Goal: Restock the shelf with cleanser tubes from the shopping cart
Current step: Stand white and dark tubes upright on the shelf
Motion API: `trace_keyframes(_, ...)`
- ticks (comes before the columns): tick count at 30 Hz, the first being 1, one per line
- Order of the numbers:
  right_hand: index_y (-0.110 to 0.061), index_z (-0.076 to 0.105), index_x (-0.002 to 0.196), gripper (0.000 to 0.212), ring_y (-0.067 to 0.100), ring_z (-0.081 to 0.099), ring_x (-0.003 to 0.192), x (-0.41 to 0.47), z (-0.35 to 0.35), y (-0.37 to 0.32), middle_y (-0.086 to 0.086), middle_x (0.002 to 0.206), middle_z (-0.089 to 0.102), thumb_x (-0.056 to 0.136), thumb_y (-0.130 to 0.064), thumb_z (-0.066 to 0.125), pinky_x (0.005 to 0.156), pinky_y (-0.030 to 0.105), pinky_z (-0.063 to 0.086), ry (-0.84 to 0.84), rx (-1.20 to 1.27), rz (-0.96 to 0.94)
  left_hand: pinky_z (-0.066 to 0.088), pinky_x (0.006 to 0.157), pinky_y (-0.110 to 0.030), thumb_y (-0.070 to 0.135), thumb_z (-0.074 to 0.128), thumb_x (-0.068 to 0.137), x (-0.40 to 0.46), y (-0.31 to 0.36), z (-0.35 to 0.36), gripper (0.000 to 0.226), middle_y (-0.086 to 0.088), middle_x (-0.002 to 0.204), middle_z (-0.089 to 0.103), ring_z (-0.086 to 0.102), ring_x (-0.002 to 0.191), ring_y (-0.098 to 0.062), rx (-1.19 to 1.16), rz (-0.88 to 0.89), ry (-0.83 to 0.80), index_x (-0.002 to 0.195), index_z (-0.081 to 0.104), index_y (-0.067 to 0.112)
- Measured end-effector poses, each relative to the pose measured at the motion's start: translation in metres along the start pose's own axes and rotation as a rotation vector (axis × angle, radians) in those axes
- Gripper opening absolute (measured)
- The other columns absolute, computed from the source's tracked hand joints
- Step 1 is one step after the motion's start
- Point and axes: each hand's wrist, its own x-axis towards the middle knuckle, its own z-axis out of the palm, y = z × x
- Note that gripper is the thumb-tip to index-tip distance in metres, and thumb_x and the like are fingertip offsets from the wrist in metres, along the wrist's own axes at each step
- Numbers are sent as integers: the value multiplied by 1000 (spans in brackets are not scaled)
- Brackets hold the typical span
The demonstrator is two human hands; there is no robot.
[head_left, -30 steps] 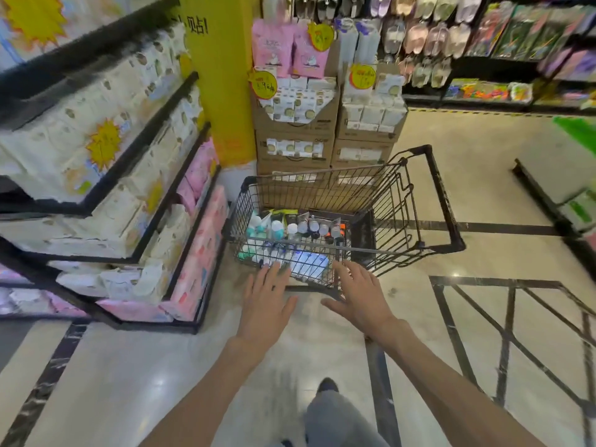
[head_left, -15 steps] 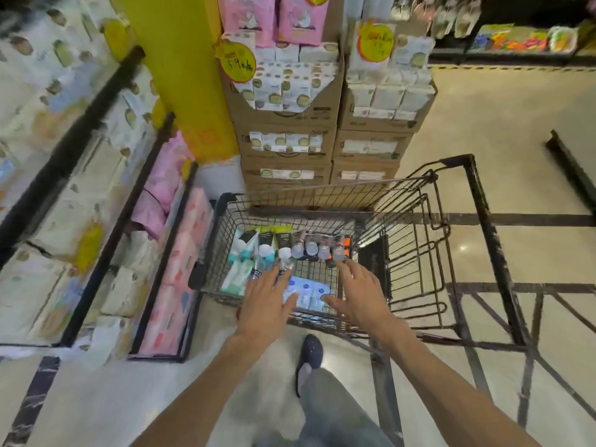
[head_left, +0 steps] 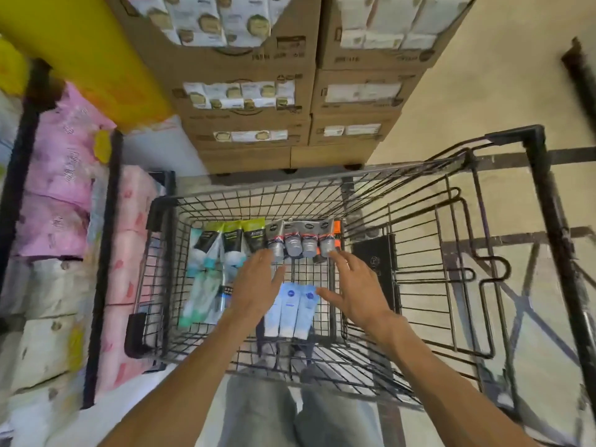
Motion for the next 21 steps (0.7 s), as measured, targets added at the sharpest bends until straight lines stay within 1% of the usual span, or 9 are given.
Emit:
trace_keyframes(2, -27, 22, 160, 86, 24, 31, 147, 22, 19, 11, 4, 158, 35, 92, -59, 64, 121, 43, 27, -10, 14, 23, 46, 102, -47, 45, 49, 105, 36, -7, 22, 48, -9, 142, 55, 53, 129, -32, -20, -50, -27, 144, 51, 16)
trace_keyframes(5, -28, 20, 161, 88, 25, 29, 149, 52, 51, 28, 5, 161, 32, 92, -60, 63, 122, 44, 26, -44, 35, 73, 48, 97, -48, 42, 52, 105, 79, -16, 55, 43, -13, 135, 56, 56, 124, -35, -63, -105, -73, 138, 53, 14)
trace_keyframes(7, -26, 21, 161, 88, 27, 31, 148, 66, 69, 36, 7, 161, 33, 92, -59, 64, 120, 46, 29, -58, 39, 97, 47, 97, -48, 40, 51, 106, 101, -19, 70, 46, -15, 139, 54, 55, 126, -36, -53, -145, -78, 142, 49, 12)
trace_keyframes(9, -24, 24, 160, 87, 29, 36, 144, 77, 83, 42, 8, 157, 37, 91, -55, 67, 117, 47, 33, -57, 56, 116, 48, 98, -49, 41, 51, 106, 120, -24, 84, 53, -17, 145, 51, 56, 128, -38, -22, -196, -72, 149, 44, 10)
trace_keyframes(12, -23, 25, 159, 87, 29, 42, 138, 90, 103, 50, 7, 150, 43, 90, -53, 69, 112, 49, 39, -51, 72, 130, 49, 95, -51, 44, 51, 106, 141, -31, 108, 59, -22, 146, 48, 60, 122, -44, 15, -273, -51, 150, 39, 8)
trace_keyframes(16, -22, 29, 157, 83, 31, 43, 137, 98, 122, 59, 8, 151, 42, 90, -54, 67, 109, 50, 41, -69, 107, 173, 47, 101, -48, 47, 42, 109, 153, -37, 131, 69, -25, 160, 33, 51, 135, -42, 75, -319, -37, 158, 25, 2)
trace_keyframes(18, -24, 29, 158, 83, 29, 42, 138, 97, 126, 61, 7, 152, 41, 91, -56, 66, 109, 49, 41, -67, 128, 191, 48, 100, -48, 50, 40, 108, 158, -37, 134, 73, -29, 161, 29, 52, 134, -42, 93, -332, -37, 157, 23, -1)
trace_keyframes(20, -25, 27, 158, 84, 26, 41, 139, 94, 128, 61, 5, 153, 40, 91, -59, 64, 109, 48, 40, -54, 136, 199, 49, 97, -48, 51, 42, 108, 162, -33, 137, 75, -30, 158, 30, 52, 133, -42, 65, -355, -38, 154, 27, -6)
trace_keyframes(21, -26, 27, 159, 83, 25, 41, 139, 93, 129, 61, 4, 154, 39, 92, -60, 63, 110, 47, 40, -52, 137, 205, 51, 94, -49, 50, 43, 107, 163, -29, 138, 75, -30, 156, 31, 54, 130, -42, 32, -380, -25, 153, 28, -7)
